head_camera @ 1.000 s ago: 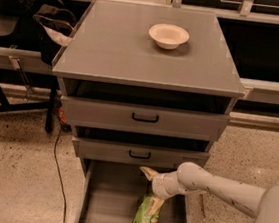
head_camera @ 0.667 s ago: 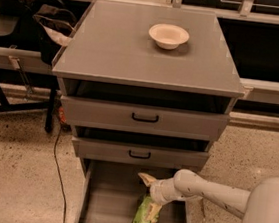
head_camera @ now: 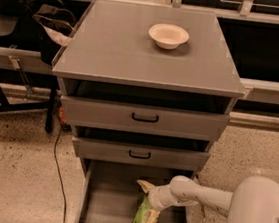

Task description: Pick green rice chip bag from bottom drawer and place on counter

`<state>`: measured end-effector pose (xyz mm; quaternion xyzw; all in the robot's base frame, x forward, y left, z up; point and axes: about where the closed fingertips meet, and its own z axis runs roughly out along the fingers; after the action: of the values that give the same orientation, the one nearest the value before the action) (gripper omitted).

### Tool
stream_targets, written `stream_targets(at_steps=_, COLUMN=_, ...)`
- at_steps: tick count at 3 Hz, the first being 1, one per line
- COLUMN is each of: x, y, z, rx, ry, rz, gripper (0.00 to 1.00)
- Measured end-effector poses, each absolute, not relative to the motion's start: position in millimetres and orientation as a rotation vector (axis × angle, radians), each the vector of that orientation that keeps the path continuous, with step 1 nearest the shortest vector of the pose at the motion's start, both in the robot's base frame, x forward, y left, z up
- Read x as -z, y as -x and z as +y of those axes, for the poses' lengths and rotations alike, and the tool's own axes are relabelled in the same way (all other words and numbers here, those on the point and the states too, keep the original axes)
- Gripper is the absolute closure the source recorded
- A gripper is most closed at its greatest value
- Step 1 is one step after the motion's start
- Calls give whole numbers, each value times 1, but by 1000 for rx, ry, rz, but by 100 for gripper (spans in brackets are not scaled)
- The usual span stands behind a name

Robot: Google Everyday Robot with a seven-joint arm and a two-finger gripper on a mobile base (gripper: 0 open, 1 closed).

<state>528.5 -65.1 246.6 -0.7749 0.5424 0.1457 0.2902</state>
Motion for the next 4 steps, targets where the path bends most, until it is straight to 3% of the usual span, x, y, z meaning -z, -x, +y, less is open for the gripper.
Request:
stream_targets(at_steps=3, x=-237, y=-539, z=-76, rx=-91, ry=2166, rz=1525, gripper=0)
stream_targets(at_steps=4, x=-237, y=-539, z=-76, rx=-91, ry=2166, rz=1524, gripper=0)
